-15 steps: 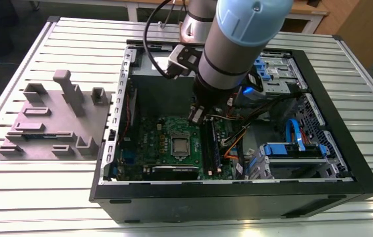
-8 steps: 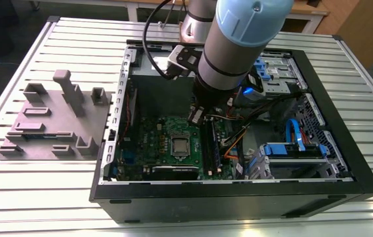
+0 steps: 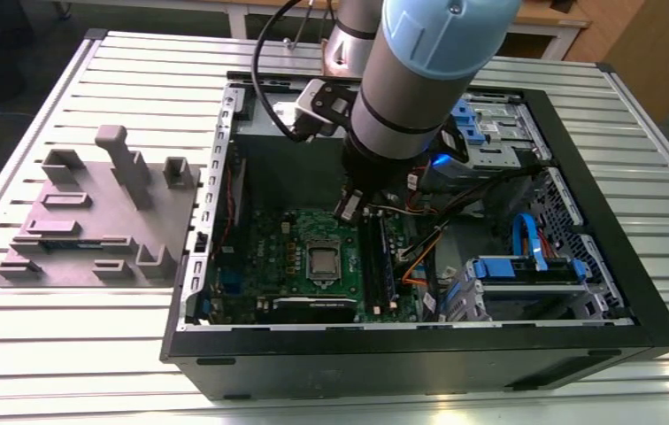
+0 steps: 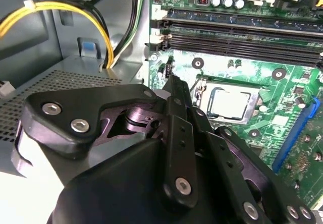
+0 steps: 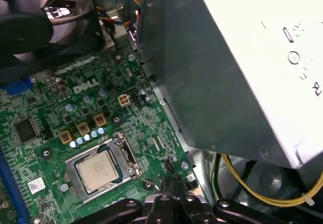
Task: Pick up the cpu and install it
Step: 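Install the first cpu locking lever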
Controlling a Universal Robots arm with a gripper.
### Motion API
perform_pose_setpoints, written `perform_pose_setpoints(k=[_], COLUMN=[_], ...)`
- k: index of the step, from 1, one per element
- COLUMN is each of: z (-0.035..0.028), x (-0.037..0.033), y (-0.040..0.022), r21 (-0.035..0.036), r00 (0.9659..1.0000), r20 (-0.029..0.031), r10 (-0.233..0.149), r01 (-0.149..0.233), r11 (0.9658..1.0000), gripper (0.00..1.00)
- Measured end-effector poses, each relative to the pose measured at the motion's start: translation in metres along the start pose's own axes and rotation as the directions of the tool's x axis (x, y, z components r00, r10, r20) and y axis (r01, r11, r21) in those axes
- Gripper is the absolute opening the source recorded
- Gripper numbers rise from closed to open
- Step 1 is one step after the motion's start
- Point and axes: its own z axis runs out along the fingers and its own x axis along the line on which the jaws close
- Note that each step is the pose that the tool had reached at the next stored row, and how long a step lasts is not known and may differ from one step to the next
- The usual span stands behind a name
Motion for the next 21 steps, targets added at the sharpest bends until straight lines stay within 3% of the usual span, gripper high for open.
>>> perform_pose_setpoints(k=[4,15,21], z=[-0.0002,-0.002,-0.0021], x=[0.001,0.0086,0.0089], y=[0.0003,-0.0034,-0.0036], r21=[-0.0028,-0.0035,-0.0035], r00=[0.9997,0.9996,0.9996], r20=[-0.006,-0.0069,-0.0068], r10=[-0.024,-0.029,-0.029], r01=[0.024,0.029,0.029], r11=[0.9997,0.9996,0.9996], gripper=[0.1,0.1,0.1])
